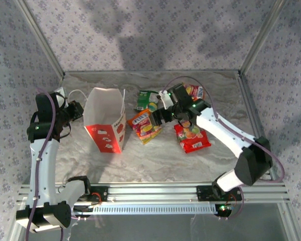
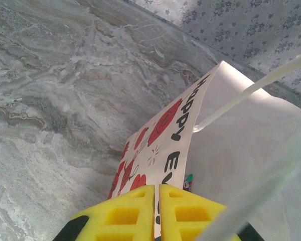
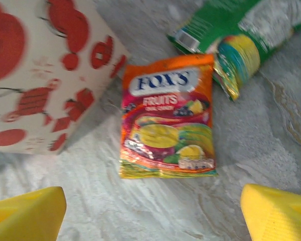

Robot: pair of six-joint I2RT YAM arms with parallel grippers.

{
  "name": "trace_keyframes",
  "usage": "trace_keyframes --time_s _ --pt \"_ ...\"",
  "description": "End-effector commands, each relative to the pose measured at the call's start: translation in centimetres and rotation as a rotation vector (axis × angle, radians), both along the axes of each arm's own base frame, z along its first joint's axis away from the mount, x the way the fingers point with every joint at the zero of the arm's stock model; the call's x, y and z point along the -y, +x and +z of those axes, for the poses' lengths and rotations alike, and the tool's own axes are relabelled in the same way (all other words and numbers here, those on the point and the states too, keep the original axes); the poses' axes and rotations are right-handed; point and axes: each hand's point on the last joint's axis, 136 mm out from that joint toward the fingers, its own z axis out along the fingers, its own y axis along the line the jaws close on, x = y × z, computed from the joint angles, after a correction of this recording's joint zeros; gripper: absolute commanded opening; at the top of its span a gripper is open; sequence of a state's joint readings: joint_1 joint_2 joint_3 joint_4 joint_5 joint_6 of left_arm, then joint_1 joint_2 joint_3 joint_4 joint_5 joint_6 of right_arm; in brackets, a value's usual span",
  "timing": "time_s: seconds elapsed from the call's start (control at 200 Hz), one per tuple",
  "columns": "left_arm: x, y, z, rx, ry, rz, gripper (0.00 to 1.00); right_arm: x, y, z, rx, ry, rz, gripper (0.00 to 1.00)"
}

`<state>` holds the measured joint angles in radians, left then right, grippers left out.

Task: Place the snacks into the paper bag

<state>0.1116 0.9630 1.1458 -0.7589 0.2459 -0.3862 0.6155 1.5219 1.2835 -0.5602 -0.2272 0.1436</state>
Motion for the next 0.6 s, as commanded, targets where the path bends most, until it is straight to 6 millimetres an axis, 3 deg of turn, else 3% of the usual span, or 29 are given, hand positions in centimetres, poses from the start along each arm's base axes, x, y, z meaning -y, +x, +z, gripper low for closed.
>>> trace_keyframes --time_s 0.0,0.265,0.595 --pt "-0.3 0.0 -0.2 -0.002 -0.001 0.016 0.10 0.0 1.5 -1.5 -0.016 0.001 -0.042 0.92" --pt "-0.5 -0.1 -0.3 -0.002 0.006 0.030 0.10 0.4 1.7 -7.4 -0.190 -0.018 -0.082 0.92" --pt "-0.1 -0.3 -1.0 -0.015 -0.012 0.010 0.10 1.5 2.3 -10.8 -0.294 -0.006 -0.150 0.91"
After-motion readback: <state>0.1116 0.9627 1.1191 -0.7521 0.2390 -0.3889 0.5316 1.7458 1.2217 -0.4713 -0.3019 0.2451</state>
